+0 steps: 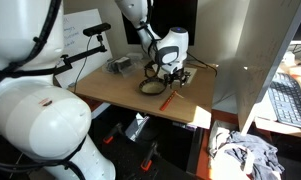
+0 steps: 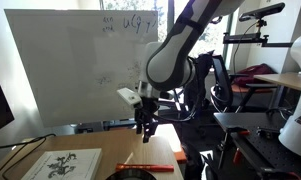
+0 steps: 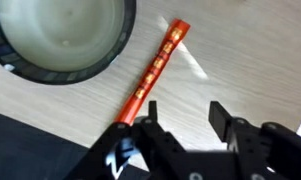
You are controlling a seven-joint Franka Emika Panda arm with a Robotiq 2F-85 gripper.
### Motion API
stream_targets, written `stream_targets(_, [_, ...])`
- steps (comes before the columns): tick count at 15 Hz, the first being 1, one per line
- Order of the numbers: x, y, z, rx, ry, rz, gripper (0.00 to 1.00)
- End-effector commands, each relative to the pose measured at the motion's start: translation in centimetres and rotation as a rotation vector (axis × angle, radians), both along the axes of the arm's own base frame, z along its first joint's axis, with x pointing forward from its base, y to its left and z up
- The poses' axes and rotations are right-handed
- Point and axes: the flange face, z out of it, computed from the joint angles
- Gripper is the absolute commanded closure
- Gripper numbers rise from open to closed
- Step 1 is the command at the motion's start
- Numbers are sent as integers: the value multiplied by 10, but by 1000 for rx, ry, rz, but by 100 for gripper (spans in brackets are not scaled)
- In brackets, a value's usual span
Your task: Remove the red marker from the bowl and put it on the table
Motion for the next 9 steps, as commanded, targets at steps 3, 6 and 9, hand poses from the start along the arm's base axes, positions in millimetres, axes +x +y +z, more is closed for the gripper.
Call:
stream_targets(3, [-20,28,58,-98,5,156,0])
stream_targets(6, [-30,37,86,-98,30,223,0])
stream_targets(9, [-39,40,102,-116,106,272,0])
